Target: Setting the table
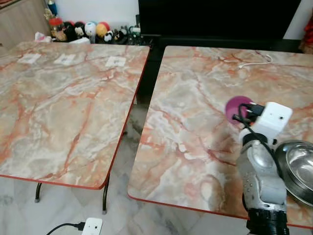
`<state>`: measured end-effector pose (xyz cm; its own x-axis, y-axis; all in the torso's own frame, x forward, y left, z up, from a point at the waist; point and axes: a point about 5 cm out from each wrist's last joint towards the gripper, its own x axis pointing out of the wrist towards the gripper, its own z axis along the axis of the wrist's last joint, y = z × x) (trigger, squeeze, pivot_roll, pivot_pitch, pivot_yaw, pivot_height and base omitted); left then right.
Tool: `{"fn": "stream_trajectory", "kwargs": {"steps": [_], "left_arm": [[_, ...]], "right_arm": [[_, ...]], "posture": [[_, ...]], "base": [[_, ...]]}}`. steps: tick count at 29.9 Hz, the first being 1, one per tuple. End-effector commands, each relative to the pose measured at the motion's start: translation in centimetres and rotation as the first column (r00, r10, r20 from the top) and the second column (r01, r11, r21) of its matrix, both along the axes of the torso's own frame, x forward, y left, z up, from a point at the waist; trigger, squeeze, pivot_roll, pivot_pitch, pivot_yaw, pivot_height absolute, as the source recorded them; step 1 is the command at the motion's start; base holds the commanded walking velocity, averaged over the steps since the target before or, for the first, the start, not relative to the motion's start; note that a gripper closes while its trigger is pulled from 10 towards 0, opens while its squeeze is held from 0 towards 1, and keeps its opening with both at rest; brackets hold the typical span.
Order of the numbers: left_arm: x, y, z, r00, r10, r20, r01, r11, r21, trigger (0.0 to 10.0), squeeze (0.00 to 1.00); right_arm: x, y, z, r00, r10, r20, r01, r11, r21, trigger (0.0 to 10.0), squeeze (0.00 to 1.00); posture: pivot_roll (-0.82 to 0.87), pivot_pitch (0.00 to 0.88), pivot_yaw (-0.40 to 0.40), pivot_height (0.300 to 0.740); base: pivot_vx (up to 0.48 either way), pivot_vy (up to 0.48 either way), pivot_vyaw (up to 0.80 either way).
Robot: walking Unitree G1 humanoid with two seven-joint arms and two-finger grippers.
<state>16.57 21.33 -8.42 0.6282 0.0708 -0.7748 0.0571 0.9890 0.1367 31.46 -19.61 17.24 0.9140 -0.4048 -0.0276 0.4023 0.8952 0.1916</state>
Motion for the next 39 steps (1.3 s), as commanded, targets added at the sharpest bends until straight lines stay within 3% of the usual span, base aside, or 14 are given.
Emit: {"fn": "stream_trajectory", "kwargs": {"steps": [1, 6, 9, 17, 24, 39], "left_arm": [[-0.4, -0.1, -0.3, 1.0, 0.0, -0.024, 0.0, 1.0, 0.004, 10.0, 0.0], [-0.5, -0.2, -0.3, 1.0, -0.002, -0.027, 0.002, 1.0, 0.003, 10.0, 0.0], [-0.5, -0.1, -0.3, 1.0, -0.001, -0.028, 0.001, 1.0, 0.003, 10.0, 0.0], [-0.7, 0.0, -0.3, 0.999, 0.004, -0.033, -0.004, 1.0, 0.003, 10.0, 0.0], [-0.8, 0.1, -0.4, 0.999, 0.006, -0.04, -0.005, 1.0, 0.005, 10.0, 0.0], [-0.8, 0.1, -0.4, 0.999, 0.006, -0.044, -0.006, 1.0, 0.001, 10.0, 0.0]], "right_arm": [[0.3, 0.2, 0.7, 1.0, -0.017, -0.02, 0.017, 0.999, 0.029, 10.0, 0.0], [1.1, 0.2, 0.5, 0.997, -0.027, -0.073, 0.033, 0.996, 0.088, 10.0, 0.0], [1.6, -0.1, 0.1, 0.989, -0.067, -0.129, 0.09, 0.978, 0.187, 10.0, 0.0], [1.7, -0.5, 0.1, 0.979, -0.126, -0.158, 0.169, 0.939, 0.299, 10.0, 0.0], [1.2, -1.1, -0.4, 0.961, -0.198, -0.194, 0.256, 0.902, 0.348, 10.0, 0.0], [1.0, -0.9, -0.9, 0.951, -0.206, -0.23, 0.28, 0.889, 0.363, 10.0, 0.0]], "posture": [[-0.1, 0.072, 0.014, 0.74], [-0.11, 0.071, 0.018, 0.74], [-0.1, 0.071, 0.017, 0.74], [-0.09, 0.071, 0.014, 0.74], [-0.09, 0.075, 0.015, 0.74], [-0.09, 0.075, 0.014, 0.74]], "base": [[0.0, 0.0, 0.0], [0.0, 0.0, 0.0], [0.0, 0.0, 0.0], [0.0, 0.0, 0.0], [0.0, 0.0, 0.0], [0.0, 0.0, 0.0]]}}
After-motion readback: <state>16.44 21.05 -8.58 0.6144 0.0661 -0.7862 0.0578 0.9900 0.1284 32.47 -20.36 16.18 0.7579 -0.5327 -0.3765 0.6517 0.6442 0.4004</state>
